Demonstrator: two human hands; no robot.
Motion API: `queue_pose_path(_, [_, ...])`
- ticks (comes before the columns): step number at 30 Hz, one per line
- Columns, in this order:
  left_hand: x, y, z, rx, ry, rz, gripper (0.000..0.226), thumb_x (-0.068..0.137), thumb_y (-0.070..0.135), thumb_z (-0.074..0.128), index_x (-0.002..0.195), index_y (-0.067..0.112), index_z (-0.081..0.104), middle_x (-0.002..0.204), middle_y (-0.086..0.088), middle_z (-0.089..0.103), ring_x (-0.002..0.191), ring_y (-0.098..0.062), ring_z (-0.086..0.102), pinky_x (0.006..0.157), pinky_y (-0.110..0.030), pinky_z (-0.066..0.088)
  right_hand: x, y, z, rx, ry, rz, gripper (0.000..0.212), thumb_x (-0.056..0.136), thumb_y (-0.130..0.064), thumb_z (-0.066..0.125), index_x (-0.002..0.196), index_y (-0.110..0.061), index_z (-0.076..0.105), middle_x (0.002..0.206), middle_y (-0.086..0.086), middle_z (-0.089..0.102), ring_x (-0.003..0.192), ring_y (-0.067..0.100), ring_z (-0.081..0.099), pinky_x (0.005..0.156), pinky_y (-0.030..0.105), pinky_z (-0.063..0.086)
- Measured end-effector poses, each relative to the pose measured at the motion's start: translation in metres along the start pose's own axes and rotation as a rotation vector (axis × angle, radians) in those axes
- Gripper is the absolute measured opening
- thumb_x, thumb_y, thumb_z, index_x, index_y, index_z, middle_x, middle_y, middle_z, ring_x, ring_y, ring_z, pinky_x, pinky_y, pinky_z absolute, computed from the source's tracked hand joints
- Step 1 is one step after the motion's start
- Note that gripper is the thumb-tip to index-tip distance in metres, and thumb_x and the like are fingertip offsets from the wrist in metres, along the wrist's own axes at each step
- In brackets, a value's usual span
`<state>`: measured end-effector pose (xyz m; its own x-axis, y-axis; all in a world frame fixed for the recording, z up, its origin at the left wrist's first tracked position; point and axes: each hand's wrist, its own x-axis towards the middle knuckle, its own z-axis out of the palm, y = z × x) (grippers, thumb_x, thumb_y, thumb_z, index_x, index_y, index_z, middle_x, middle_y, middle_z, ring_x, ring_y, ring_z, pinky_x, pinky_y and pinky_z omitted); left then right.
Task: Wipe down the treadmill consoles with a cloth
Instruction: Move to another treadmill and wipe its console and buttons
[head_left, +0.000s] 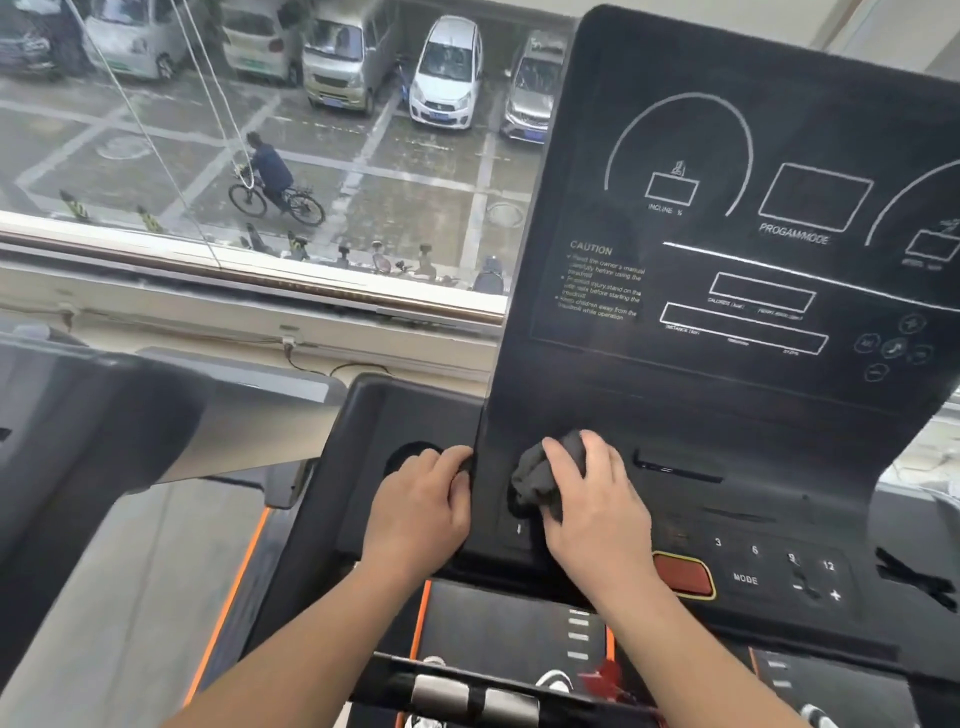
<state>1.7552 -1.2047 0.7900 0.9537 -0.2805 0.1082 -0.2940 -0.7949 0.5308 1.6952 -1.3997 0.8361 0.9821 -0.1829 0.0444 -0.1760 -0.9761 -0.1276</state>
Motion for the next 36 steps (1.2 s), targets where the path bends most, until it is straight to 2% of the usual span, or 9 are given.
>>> queue_pose_path(5, [0.000,0.001,0.000,-0.012,0.009,0.000,0.033,0.097,0.032,0.052,0.128,0.028,0.064,0.088,0.006,0.064,0.075,-0.021,0.063,0.063,-0.042,0.054,-0.011,-0.026,-0.003,0.000,0.060,0.065,0.059,0.067,-0.039,0.082,0.121,-0.023,0.066,0.116,0.010,0.054,0.097,0.032,0.056,0.069,0.040,0.055])
queue_pose_path(11, [0.000,0.000,0.003,-0.001,0.033,0.007,0.034,0.095,0.032,0.051,0.125,0.027,0.066,0.085,0.004,0.064,0.068,-0.027,0.063,0.058,-0.040,0.051,-0.050,-0.010,0.004,0.018,0.018,-0.157,0.074,0.054,-0.031,0.076,0.127,-0.028,0.064,0.128,0.009,0.061,0.110,0.033,0.063,0.085,0.043,0.057])
queue_pose_path(17, [-0.001,0.002,-0.001,-0.013,0.031,-0.005,0.031,0.096,0.030,0.055,0.126,0.028,0.064,0.083,0.007,0.061,0.066,-0.023,0.061,0.057,-0.037,0.049,-0.011,0.005,-0.001,-0.125,0.090,0.062,0.065,0.058,-0.029,0.087,0.120,-0.018,0.071,0.108,0.015,0.060,0.092,0.038,0.061,0.076,0.046,0.051])
queue_pose_path(20, [0.000,0.002,-0.004,-0.025,0.033,0.002,0.030,0.096,0.027,0.060,0.126,0.028,0.065,0.084,0.006,0.062,0.065,-0.022,0.061,0.057,-0.037,0.048,-0.026,-0.011,0.002,-0.105,0.094,0.070,0.062,0.062,-0.039,0.085,0.116,-0.015,0.071,0.100,0.014,0.056,0.084,0.036,0.057,0.070,0.044,0.051])
queue_pose_path(23, [0.000,0.002,-0.001,-0.012,0.031,0.020,0.031,0.096,0.028,0.057,0.125,0.025,0.066,0.084,0.003,0.063,0.063,-0.026,0.062,0.055,-0.038,0.048,-0.053,-0.021,0.012,-0.055,0.130,-0.009,0.068,0.057,-0.041,0.085,0.117,-0.014,0.072,0.104,0.015,0.059,0.084,0.037,0.058,0.068,0.044,0.052])
queue_pose_path(25, [-0.001,0.002,-0.001,-0.020,0.025,0.003,0.033,0.098,0.028,0.056,0.129,0.022,0.065,0.091,0.001,0.068,0.069,-0.028,0.066,0.059,-0.040,0.051,-0.061,-0.023,0.015,-0.057,0.127,-0.084,0.072,0.053,-0.041,0.085,0.120,-0.017,0.072,0.109,0.015,0.062,0.088,0.037,0.061,0.070,0.043,0.054])
queue_pose_path(27, [-0.001,0.004,-0.005,-0.052,0.012,-0.034,0.037,0.101,0.026,0.058,0.136,0.017,0.063,0.108,0.000,0.074,0.086,-0.028,0.071,0.072,-0.041,0.055,-0.049,-0.018,0.013,-0.065,0.133,-0.156,0.072,0.052,-0.040,0.085,0.120,-0.022,0.071,0.110,0.012,0.061,0.091,0.036,0.063,0.070,0.042,0.053])
queue_pose_path(30, [-0.002,0.007,-0.008,-0.105,0.004,-0.091,0.040,0.104,0.025,0.055,0.142,0.016,0.060,0.124,0.002,0.073,0.105,-0.026,0.070,0.089,-0.039,0.053,0.000,-0.005,0.005,-0.121,0.152,-0.142,0.065,0.057,-0.036,0.084,0.119,-0.024,0.068,0.109,0.010,0.059,0.096,0.036,0.061,0.072,0.043,0.049])
queue_pose_path(36, [-0.002,0.008,-0.011,-0.125,-0.020,-0.109,0.039,0.103,0.023,0.054,0.141,0.016,0.060,0.119,0.002,0.074,0.100,-0.026,0.071,0.085,-0.041,0.055,0.022,-0.028,0.011,-0.074,0.217,0.007,0.053,0.075,-0.038,0.078,0.122,-0.018,0.064,0.105,0.010,0.053,0.091,0.034,0.053,0.073,0.043,0.045])
